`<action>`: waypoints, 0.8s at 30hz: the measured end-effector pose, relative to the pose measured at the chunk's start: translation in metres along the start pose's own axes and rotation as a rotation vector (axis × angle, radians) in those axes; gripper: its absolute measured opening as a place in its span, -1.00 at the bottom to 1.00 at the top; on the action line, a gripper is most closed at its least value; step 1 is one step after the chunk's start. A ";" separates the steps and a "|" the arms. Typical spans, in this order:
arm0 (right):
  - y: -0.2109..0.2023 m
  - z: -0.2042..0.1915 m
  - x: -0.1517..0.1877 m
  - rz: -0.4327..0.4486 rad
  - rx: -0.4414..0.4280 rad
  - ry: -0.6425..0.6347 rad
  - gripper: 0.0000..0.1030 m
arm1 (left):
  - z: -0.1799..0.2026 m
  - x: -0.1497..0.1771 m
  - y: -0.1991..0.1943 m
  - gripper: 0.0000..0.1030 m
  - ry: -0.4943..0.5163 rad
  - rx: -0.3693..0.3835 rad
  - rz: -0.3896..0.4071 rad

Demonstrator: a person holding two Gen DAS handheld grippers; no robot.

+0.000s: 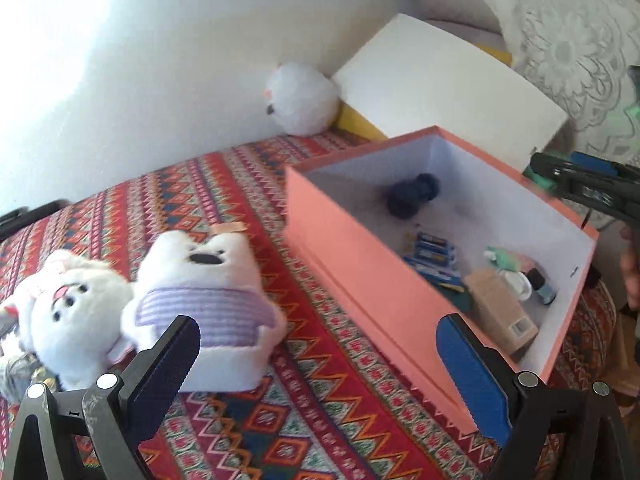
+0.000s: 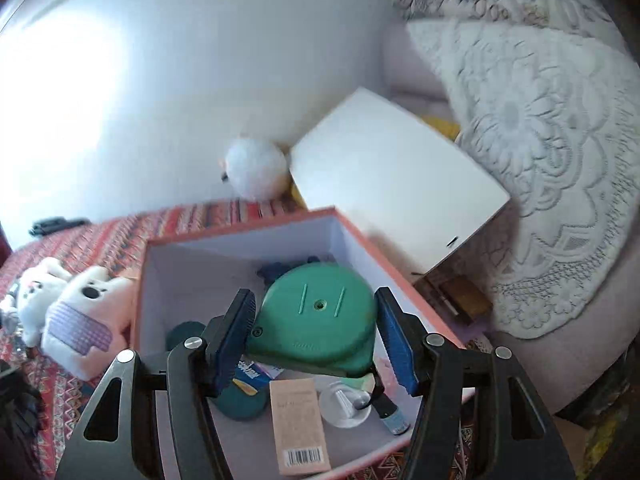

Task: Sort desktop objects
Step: 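Lower the green tape measure into the shoebox and open the right tool, then grasp the white twine ball with the left tool while the right tool grasps the white bulb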

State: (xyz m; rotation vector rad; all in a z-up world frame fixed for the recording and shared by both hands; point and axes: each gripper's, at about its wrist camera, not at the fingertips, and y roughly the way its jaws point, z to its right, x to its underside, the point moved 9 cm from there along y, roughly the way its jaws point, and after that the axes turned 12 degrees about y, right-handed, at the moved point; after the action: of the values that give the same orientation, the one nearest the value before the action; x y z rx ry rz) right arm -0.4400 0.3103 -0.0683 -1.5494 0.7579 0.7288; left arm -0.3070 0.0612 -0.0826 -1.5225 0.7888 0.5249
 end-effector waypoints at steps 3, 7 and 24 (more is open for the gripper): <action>-0.006 -0.015 -0.009 0.017 -0.015 0.023 0.47 | -0.024 0.010 -0.012 0.94 -0.020 -0.029 0.016; -0.057 -0.076 0.001 0.065 -0.143 -0.038 0.52 | -0.065 0.036 -0.023 0.95 -0.081 -0.066 0.017; -0.064 -0.420 0.231 -0.257 -0.568 -0.554 0.33 | -0.288 0.260 -0.042 0.95 -0.478 -0.125 -0.085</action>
State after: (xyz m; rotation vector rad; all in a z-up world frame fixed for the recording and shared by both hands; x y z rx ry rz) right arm -0.2388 -0.1168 -0.1741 -1.7749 -0.0761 1.1725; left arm -0.1403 -0.2672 -0.2111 -1.4548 0.3245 0.8472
